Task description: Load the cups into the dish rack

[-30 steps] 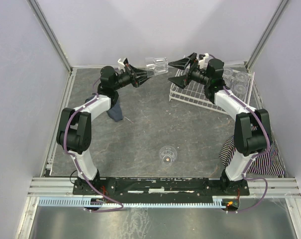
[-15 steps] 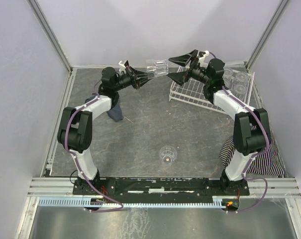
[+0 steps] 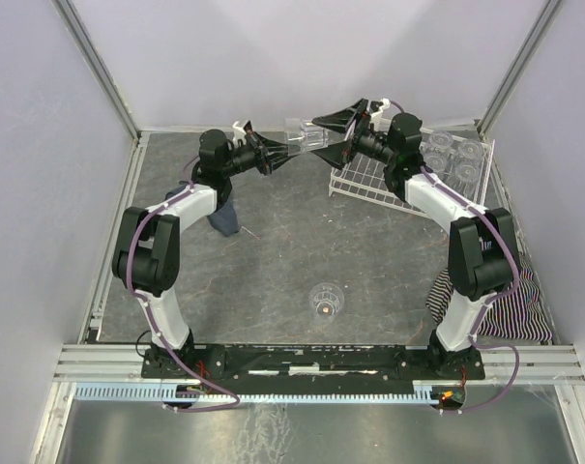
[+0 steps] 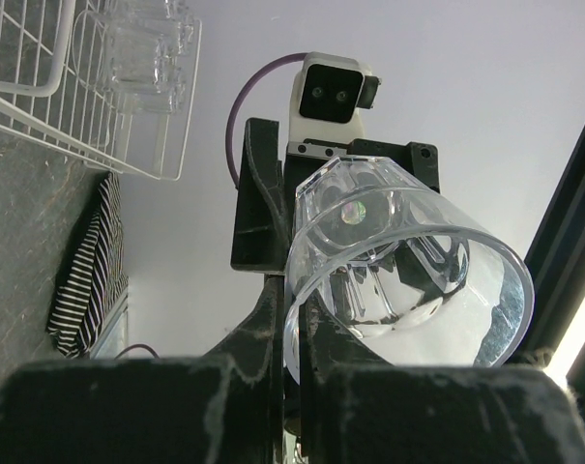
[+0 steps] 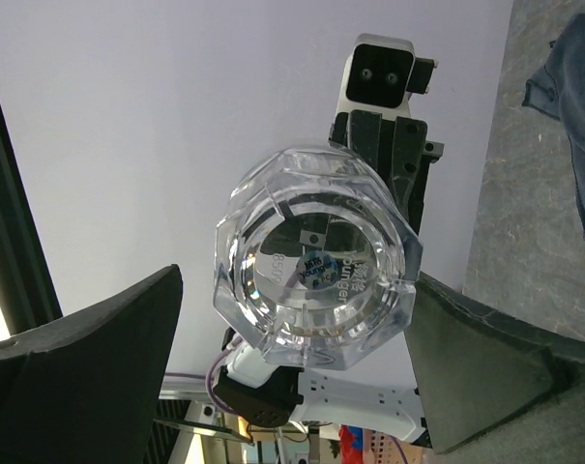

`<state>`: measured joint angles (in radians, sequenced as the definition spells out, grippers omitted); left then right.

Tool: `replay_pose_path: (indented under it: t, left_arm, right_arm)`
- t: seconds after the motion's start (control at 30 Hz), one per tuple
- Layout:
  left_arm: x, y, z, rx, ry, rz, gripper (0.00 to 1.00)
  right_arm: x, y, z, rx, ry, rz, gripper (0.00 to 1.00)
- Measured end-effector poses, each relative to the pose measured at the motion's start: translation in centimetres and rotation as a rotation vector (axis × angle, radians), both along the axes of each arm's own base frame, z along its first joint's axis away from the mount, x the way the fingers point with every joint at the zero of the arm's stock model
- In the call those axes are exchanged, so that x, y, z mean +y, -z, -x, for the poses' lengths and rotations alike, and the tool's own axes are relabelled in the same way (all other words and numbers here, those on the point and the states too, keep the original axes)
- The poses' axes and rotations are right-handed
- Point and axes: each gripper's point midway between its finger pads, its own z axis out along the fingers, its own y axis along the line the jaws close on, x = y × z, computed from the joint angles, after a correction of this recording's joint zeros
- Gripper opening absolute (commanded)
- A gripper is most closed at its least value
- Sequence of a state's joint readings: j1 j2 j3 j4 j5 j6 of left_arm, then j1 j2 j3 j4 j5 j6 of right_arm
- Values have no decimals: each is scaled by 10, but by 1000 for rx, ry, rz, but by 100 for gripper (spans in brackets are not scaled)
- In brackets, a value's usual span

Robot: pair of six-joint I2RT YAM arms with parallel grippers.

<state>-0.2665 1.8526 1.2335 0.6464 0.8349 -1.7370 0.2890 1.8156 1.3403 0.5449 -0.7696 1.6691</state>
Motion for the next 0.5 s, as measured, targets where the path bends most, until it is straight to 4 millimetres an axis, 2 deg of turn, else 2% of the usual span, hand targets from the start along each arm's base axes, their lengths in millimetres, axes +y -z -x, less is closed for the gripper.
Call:
replay_pose_path:
  t: [0.5]
  left_arm:
    - [-1,3,1,12,7,-6,3]
  right_arm:
    - [0,3,-10,3,30,3,92]
